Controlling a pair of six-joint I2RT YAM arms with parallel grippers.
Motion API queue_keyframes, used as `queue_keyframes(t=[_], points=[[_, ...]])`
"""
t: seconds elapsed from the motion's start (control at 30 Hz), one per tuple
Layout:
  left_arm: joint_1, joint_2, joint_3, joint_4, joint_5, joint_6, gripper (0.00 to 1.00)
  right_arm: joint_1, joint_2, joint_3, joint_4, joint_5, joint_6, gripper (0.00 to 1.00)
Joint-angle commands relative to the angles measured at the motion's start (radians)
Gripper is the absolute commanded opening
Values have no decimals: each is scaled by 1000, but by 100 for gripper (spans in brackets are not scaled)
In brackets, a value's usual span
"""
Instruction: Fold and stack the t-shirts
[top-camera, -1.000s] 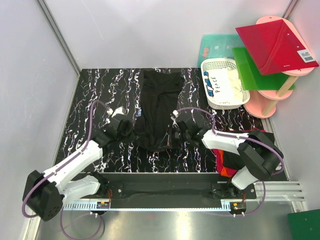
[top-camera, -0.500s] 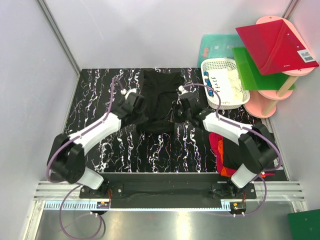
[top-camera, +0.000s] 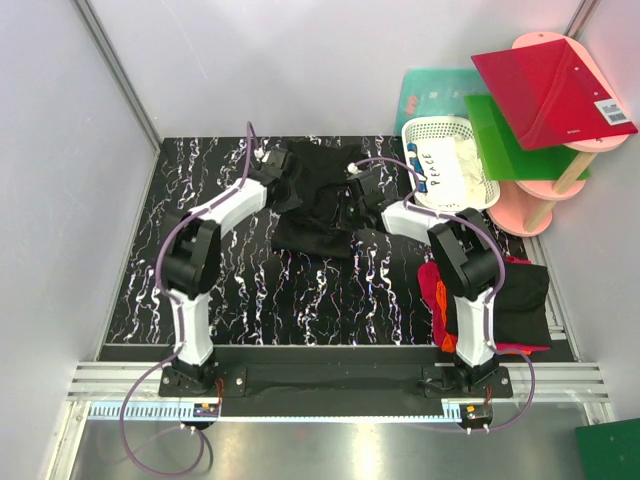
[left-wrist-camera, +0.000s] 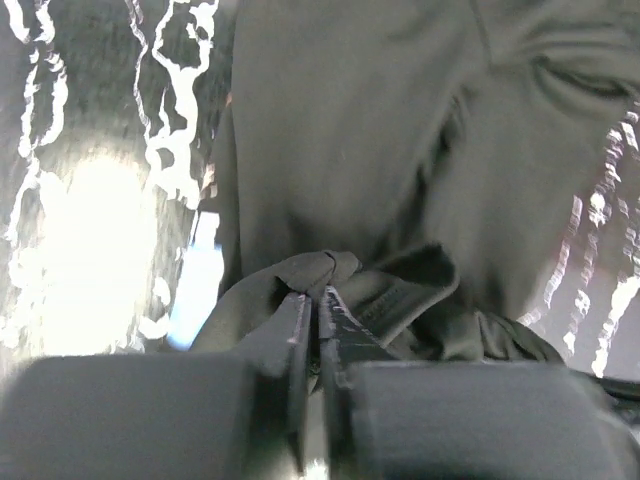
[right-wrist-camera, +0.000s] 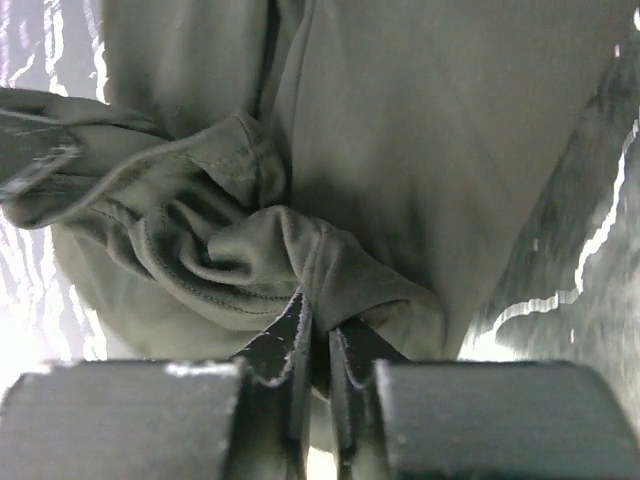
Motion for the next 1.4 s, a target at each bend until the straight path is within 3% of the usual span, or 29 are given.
queue_keyframes(t=[0.0,0.03,0.07,0.13,0.17,0.3,0.47,0.5,0.57,0.6,0.63,0.87,1.17,1.37], points=[[31,63,112,-23,81,36,53,-9,20,88,9,71,-53,20],[36,54,114,-21,79,39,64,-7,12,85,13,90,-59,30],[34,39,108,-6,78,40,84,-7,-1,74,51,109,-65,39],[36,-25,59,20,75,46,99,-7,-64,8,131,144,-70,54],[36,-48,39,43,73,48,99,-7,-86,-21,206,152,-73,71],[34,-192,-88,88,70,45,99,-7,-185,-121,305,259,-88,99],[33,-349,-278,169,81,54,99,-4,-282,-242,398,201,-78,100],[33,-401,-304,175,79,59,99,-6,-308,-254,398,175,-73,98],[31,-450,-376,187,79,66,73,0,-325,-274,389,80,-75,74],[29,-491,-397,187,76,68,40,8,-333,-276,389,60,-78,40],[31,-507,-416,186,73,69,0,13,-331,-274,380,49,-79,0],[29,-530,-487,135,41,77,0,33,-124,-25,173,-259,-58,0],[29,-486,-500,131,24,73,0,31,126,134,171,-416,22,0],[29,-461,-506,129,21,73,0,33,189,163,203,-427,53,0]])
